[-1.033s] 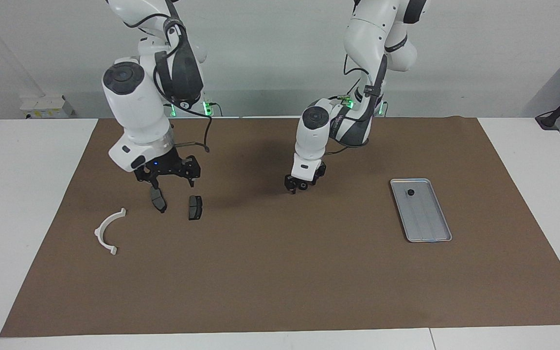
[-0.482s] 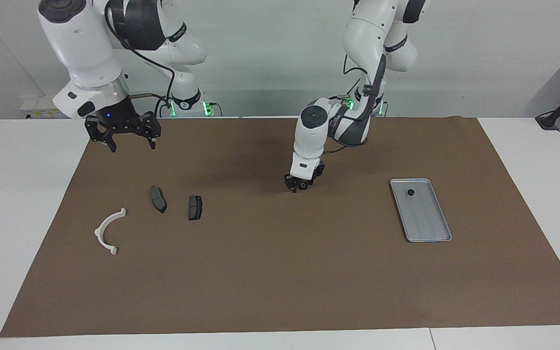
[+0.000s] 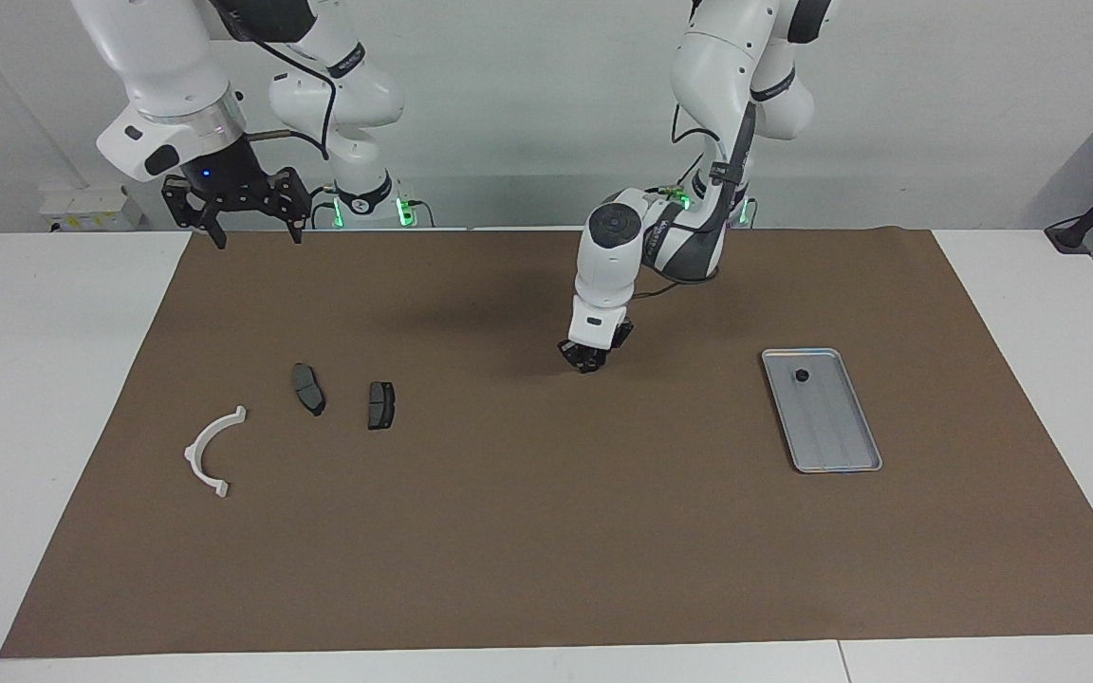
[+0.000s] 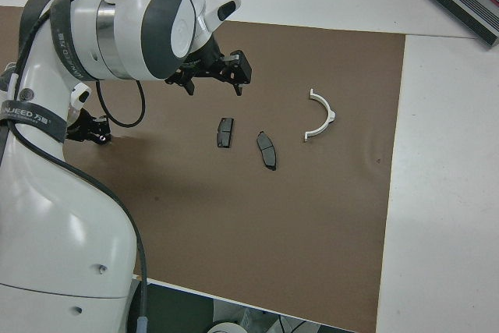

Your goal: Pick bearing gear from pile to tray

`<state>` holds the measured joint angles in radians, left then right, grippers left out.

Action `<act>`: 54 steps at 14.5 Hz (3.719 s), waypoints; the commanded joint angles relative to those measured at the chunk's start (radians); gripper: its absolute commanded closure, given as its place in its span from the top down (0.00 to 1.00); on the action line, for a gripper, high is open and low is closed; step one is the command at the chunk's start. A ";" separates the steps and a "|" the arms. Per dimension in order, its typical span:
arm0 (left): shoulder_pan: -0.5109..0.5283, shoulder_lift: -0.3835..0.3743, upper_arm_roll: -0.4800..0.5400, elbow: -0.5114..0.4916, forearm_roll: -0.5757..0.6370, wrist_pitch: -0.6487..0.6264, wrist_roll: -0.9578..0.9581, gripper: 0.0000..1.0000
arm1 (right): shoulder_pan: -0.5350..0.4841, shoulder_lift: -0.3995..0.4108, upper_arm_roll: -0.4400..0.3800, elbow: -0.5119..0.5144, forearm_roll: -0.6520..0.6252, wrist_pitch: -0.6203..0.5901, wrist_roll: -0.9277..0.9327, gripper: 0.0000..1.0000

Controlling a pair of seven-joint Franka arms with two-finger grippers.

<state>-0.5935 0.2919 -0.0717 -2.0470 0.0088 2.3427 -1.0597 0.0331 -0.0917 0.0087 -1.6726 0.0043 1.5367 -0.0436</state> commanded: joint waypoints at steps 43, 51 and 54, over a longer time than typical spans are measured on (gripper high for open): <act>0.655 -0.178 0.016 0.393 0.005 -0.612 0.952 1.00 | 0.016 0.007 -0.009 0.024 -0.010 0.034 0.021 1.00; 0.640 -0.273 0.016 0.309 0.002 -0.587 0.939 1.00 | 0.016 0.006 -0.010 0.021 0.017 0.036 0.022 1.00; 0.636 -0.302 0.016 0.321 0.002 -0.650 0.951 1.00 | 0.016 0.004 -0.010 0.019 0.016 0.039 0.022 1.00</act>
<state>0.0554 0.0531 -0.0651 -1.6922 0.0126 1.7122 -0.1184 0.0503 -0.0828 0.0031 -1.6578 -0.0052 1.5876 -0.0388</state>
